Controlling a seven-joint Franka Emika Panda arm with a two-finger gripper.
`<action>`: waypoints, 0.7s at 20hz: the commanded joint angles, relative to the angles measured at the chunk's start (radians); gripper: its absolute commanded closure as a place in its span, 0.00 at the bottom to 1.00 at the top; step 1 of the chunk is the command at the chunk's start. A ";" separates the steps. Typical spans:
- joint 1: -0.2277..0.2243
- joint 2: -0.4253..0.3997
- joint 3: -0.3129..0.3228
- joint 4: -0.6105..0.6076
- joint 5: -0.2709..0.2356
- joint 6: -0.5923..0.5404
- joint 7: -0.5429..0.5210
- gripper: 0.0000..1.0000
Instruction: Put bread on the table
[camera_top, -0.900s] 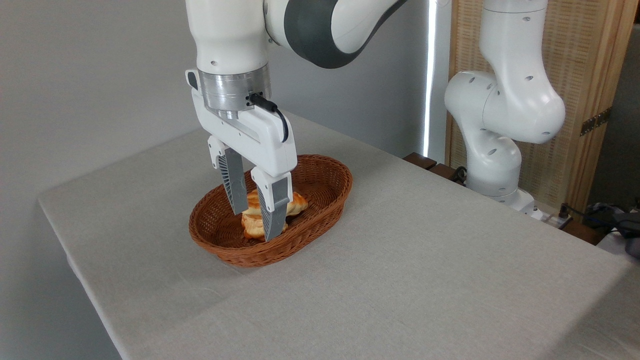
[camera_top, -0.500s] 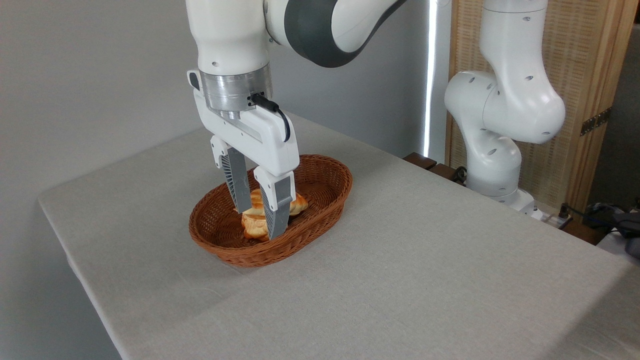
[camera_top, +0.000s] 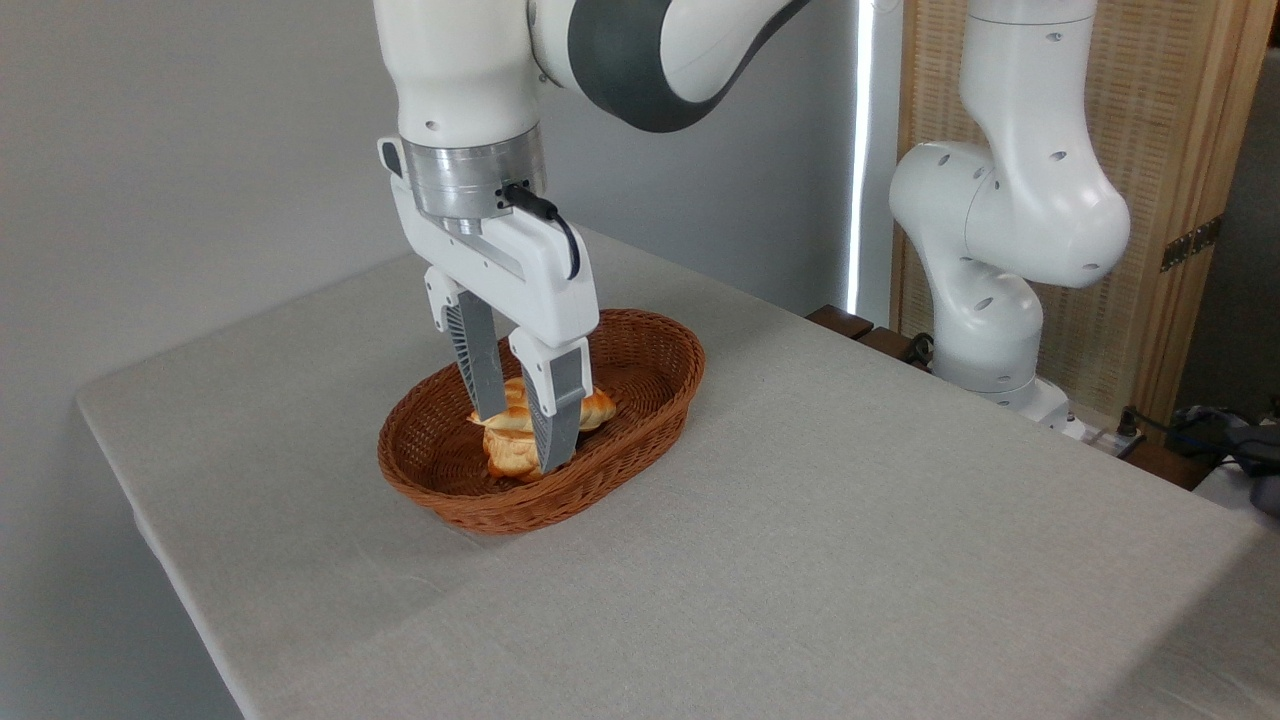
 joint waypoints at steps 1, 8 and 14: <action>-0.015 -0.049 0.006 -0.060 0.002 0.022 0.017 0.00; -0.095 -0.051 0.006 -0.078 -0.029 0.045 -0.026 0.00; -0.146 -0.048 0.002 -0.120 -0.033 0.091 -0.147 0.00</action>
